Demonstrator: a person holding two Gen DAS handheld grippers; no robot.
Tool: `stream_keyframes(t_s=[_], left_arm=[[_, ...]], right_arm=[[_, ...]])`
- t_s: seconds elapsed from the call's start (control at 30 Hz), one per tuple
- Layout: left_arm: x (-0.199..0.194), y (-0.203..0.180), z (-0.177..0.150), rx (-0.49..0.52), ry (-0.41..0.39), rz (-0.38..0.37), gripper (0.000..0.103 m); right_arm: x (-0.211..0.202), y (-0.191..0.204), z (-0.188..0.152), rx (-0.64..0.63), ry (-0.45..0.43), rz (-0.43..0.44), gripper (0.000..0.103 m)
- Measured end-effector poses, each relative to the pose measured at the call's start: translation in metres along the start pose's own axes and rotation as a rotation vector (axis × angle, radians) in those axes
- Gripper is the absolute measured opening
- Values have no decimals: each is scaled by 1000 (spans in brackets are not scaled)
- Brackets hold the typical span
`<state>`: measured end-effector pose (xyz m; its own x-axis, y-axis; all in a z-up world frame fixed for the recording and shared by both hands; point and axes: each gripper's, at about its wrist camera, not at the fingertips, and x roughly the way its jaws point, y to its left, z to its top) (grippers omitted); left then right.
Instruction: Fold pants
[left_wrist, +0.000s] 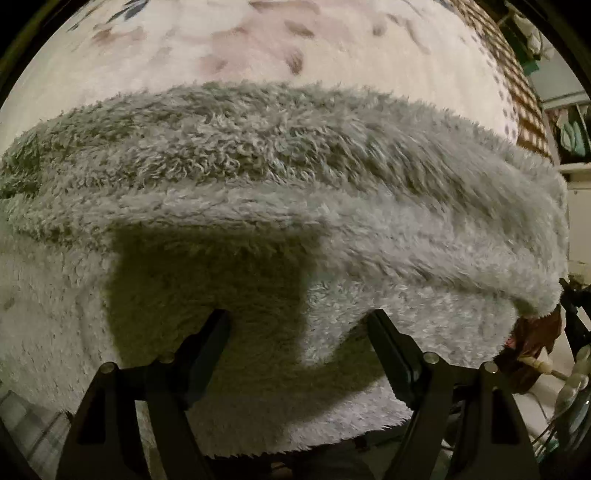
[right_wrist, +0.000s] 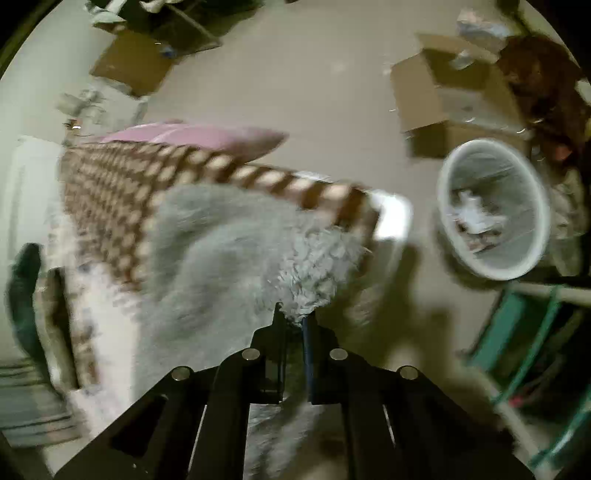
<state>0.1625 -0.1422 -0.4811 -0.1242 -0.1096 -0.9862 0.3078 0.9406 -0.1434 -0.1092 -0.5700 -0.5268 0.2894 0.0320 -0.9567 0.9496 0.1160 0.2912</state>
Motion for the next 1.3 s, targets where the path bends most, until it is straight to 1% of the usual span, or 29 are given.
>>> stream_keyframes(t_s=[0.03, 0.07, 0.1, 0.13, 0.17, 0.2, 0.27, 0.33, 0.37, 0.43, 0.47, 0.5, 0.53, 0.57, 0.6, 0.63, 0.67, 0.73, 0.8, 0.83, 0.87, 0.93, 0.97, 1.03, 1.07, 1.1, 1.13, 1.2, 1.3], left_arm=[[2, -8, 4, -2, 3, 2, 76], [7, -20, 7, -1, 4, 4, 76], [11, -25, -1, 4, 3, 7, 76], [10, -26, -3, 4, 4, 6, 76], [11, -29, -8, 4, 3, 3, 76], [11, -33, -8, 5, 1, 3, 76], [8, -38, -3, -2, 3, -6, 76], [-2, -48, 5, -3, -4, -8, 76], [-6, -52, 6, 0, -15, 3, 76], [-15, -44, 11, -2, -40, 10, 76], [-21, -47, 16, -9, -51, 11, 76], [-25, -47, 17, -15, -60, 17, 76], [-26, -48, 17, -21, -66, 23, 76], [-26, -47, 18, -31, -66, 30, 76], [-26, -39, 23, -43, -61, 28, 76], [-25, -38, 24, -58, -56, 22, 76], [-26, -34, 23, -71, -54, 14, 76], [-27, -26, 20, -74, -55, 13, 76], [-27, -17, 15, -84, -48, 3, 76], [-27, -11, 11, -96, -43, -10, 76], [-25, -5, 7, -110, -41, -21, 76], [-23, 3, 3, -131, -41, -31, 76], [-22, 7, -2, -140, -41, -38, 76], [-17, 18, -13, -152, -41, -51, 76], [-17, 18, -14, -154, -40, -51, 76], [-14, 21, -15, -155, -41, -53, 76], [-15, 22, -16, -156, -43, -56, 76], [-18, 15, -19, -165, -58, -49, 76], [-41, 22, -29, -209, -88, -32, 76]], right_arm=[[4, -4, 2, 15, 29, 16, 9], [10, -10, 6, 25, 87, 52, 13], [11, -13, 7, 27, 121, 43, 31], [5, -17, 6, 31, 117, 36, 53], [-4, -21, 3, 39, 94, 59, 58], [-9, -22, 0, 42, 84, 75, 59], [-26, -17, -6, 37, 84, 73, 59], [-38, 0, -14, 2, 98, 74, 59], [-41, 17, -16, -41, 126, 68, 59], [-40, 56, -19, -146, 164, 65, 59], [-32, 92, -27, -276, 201, 68, 59], [-24, 122, -40, -393, 240, 40, 59], [-17, 139, -48, -473, 251, 3, 59], [-8, 164, -63, -605, 259, -63, 59], [-1, 177, -73, -687, 255, -117, 59], [1, 182, -79, -713, 252, -147, 59], [0, 179, -78, -693, 254, -152, 59], [-9, 160, -66, -591, 244, -141, 59], [-20, 115, -42, -388, 216, -154, 59], [-22, 95, -34, -297, 210, -138, 59], [-22, 69, -27, -184, 215, -113, 59], [-14, 34, -21, -24, 246, -81, 59], [-7, 19, -18, 54, 255, -21, 59], [6, 9, -16, 118, 253, 62, 57], [8, 10, -16, 132, 218, 106, 50], [5, 16, -17, 117, 168, 111, 20], [-1, 30, -19, 63, 119, 100, 9], [-18, 69, -31, -75, 43, 117, 8], [-38, 143, -71, -310, 14, 203, 8]])
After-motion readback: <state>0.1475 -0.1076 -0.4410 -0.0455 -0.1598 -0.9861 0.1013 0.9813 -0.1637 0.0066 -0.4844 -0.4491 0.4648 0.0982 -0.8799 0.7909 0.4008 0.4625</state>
